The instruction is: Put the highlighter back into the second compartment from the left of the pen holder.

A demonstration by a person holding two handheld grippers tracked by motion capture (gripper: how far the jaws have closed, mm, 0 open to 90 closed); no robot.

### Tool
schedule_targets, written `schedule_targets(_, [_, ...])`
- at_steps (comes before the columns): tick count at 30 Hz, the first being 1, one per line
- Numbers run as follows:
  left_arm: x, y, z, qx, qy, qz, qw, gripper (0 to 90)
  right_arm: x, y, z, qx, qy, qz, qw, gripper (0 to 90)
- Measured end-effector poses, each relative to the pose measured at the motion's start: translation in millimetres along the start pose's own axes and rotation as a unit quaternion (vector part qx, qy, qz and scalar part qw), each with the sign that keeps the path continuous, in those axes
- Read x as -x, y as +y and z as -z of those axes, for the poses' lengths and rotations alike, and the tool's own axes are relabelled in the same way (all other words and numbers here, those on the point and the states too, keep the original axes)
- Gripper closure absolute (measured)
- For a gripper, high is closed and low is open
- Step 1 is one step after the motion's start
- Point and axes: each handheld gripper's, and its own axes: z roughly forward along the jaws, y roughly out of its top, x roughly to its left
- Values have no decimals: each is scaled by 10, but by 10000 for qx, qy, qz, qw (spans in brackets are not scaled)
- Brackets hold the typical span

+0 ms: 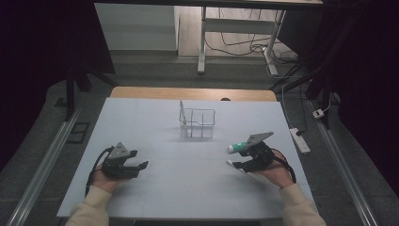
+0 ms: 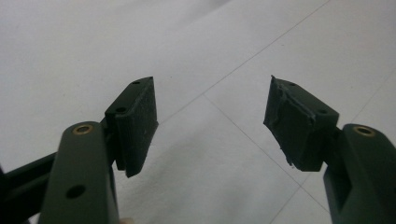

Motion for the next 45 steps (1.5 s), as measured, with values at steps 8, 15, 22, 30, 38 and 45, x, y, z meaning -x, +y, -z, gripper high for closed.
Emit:
schedule_targets(8, [-1, -2, -5, -15, 10, -1, 10000, 343, -21, 52, -143, -343, 47, 57, 9994, 400])
schedule_targets(15, [-2, -3, -5, -17, 11, -5, 10000, 344, -48, 71, -240, -575, 58, 87, 9983, 398])
schedule_targets(22, [-6, -6, -8, -30, 18, -9, 10000, 344, -77, 65, -318, -779, -35, 177, 9968, 405])
schedule_targets(30, [-6, -7, -7, -34, 20, -16, 10000, 344, -92, 72, -367, -905, -156, 231, 9955, 507])
schedule_targets(38, [-2, -8, -9, -44, 22, -24, 10000, 344, -53, 79, -363, -989, -200, 106, 9948, 669])
schedule_targets(45, [-1, -7, -5, -36, 15, -27, 10000, 344, -89, 93, -365, -1066, -210, 192, 9939, 775])
